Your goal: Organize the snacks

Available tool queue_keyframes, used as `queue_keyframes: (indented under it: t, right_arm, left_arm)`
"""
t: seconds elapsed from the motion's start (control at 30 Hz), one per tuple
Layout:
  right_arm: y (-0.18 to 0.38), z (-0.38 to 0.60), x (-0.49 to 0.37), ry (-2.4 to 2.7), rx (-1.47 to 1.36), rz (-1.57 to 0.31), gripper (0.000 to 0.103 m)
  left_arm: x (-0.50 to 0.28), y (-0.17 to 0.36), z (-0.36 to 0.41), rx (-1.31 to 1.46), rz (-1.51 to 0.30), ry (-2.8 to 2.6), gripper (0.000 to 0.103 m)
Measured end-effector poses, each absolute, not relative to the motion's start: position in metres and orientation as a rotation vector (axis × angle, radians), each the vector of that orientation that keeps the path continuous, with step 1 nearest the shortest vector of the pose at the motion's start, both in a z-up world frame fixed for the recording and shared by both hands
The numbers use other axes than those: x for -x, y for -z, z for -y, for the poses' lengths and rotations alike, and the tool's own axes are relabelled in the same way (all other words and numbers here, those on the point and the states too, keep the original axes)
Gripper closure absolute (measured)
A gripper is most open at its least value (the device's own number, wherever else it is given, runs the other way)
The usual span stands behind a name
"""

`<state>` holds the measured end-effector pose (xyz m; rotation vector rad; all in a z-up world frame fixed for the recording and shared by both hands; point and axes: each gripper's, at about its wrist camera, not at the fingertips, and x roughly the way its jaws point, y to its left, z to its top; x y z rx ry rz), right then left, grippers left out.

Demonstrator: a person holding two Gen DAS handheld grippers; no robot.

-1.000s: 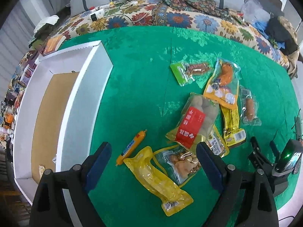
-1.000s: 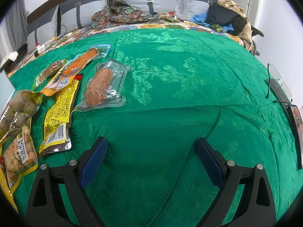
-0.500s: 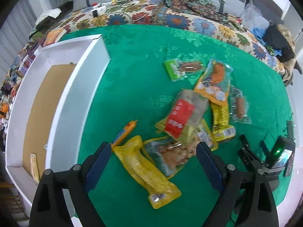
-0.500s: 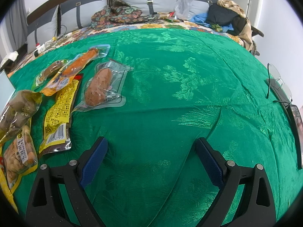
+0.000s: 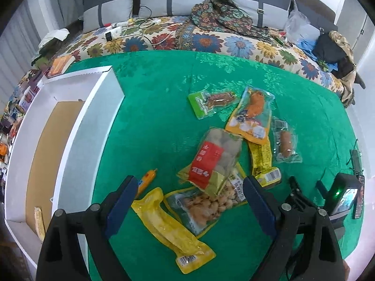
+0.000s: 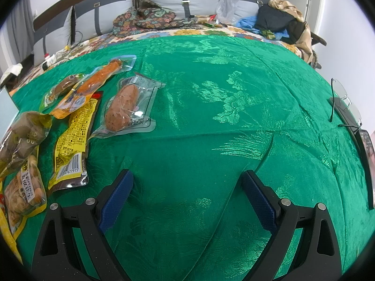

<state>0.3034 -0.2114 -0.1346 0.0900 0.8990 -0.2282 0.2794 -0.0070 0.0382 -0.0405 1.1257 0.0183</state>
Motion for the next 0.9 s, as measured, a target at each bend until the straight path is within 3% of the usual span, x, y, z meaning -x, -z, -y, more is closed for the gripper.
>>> queue_keyframes:
  t: [0.3, 0.9]
  right_arm:
    - [0.135, 0.211, -0.304, 0.228, -0.09, -0.899, 0.007]
    - [0.135, 0.211, -0.304, 0.228, -0.09, -0.899, 0.007]
  left_arm:
    - [-0.278, -0.018, 0.015, 0.02, -1.095, 0.007, 0.012]
    - [-0.253, -0.034, 0.016, 0.039, -0.859, 0.076, 0.012]
